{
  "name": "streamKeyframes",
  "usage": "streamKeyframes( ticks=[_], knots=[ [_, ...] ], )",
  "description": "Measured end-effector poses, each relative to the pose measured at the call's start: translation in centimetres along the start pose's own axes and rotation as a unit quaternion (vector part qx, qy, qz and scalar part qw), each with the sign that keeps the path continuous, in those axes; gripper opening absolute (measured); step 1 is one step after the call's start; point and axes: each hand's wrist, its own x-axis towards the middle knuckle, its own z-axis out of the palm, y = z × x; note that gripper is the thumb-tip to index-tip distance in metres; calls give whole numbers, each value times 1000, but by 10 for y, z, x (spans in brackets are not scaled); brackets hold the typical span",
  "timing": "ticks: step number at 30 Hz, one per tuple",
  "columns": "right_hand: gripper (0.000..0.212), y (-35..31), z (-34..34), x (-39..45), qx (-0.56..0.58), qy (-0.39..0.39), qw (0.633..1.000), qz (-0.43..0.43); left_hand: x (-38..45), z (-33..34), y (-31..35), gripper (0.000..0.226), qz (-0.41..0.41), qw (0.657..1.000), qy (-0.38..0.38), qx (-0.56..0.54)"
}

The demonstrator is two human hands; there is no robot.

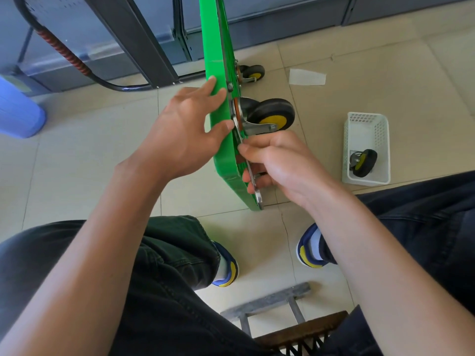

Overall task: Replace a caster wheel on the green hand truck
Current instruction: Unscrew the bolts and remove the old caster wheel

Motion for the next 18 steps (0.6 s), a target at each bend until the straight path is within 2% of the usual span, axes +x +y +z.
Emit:
streamKeyframes(
  ticks=[7,9,12,18],
  knots=[
    [20,18,4,4,-104,13,993,-52,1,1,0,58,-3,1000,1,-4],
    [20,29,4,10,-186,38,977,-100,1,1,-1,58,0,1000,2,-5],
    [20,48,1,28,-318,97,927,-175,0,1,-3,58,2,1000,1,-8],
    [39,56,-10,51,-356,118,900,-222,0,2,-4,58,2,1000,2,-14]
  ],
)
